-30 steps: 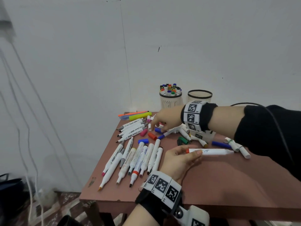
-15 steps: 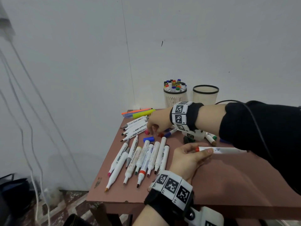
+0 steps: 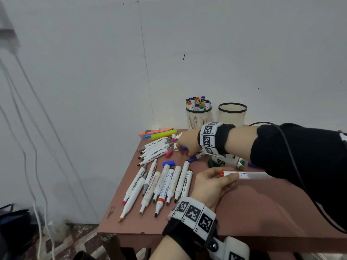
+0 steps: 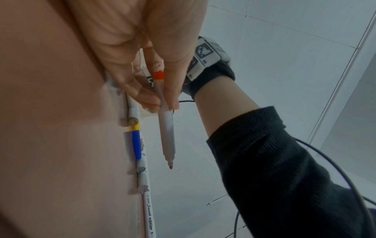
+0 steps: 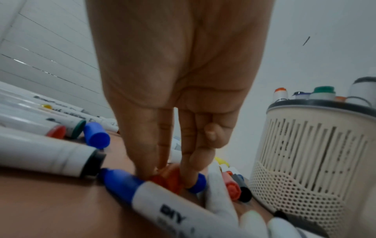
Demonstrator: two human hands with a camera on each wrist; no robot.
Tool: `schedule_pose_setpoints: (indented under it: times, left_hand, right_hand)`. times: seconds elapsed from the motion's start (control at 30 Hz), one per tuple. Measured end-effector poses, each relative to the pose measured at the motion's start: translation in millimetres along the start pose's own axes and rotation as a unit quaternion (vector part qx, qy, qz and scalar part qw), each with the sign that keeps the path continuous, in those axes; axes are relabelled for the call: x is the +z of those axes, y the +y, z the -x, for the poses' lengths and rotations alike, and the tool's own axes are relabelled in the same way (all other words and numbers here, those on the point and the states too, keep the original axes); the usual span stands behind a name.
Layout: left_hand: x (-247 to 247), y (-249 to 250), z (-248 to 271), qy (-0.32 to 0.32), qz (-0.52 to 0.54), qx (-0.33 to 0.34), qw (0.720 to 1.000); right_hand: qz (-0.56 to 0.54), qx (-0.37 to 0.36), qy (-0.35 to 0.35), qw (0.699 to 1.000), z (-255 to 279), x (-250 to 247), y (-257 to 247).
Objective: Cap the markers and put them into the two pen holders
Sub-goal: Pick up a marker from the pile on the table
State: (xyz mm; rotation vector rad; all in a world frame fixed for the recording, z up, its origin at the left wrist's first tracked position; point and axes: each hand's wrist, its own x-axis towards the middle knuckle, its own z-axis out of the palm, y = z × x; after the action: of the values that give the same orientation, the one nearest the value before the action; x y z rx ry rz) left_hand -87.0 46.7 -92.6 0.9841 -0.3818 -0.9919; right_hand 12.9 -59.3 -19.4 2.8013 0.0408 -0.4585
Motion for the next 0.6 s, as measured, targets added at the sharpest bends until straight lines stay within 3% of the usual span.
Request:
schedule_pose_setpoints:
  times: [0.37, 0.6]
  left_hand:
    - [0.8, 2.8, 2.0, -0.003, 0.006, -0.002, 1.0]
    - [2.9, 5.5, 3.4, 0.006, 0.016, -0.01, 1.0]
  right_hand:
    - [-0.017, -0.026, -0.007, 0.999, 18.7, -1.8, 11.8]
    - [-0.101, 0.015, 0.071, 0.992, 54.7, -18.7, 32.0]
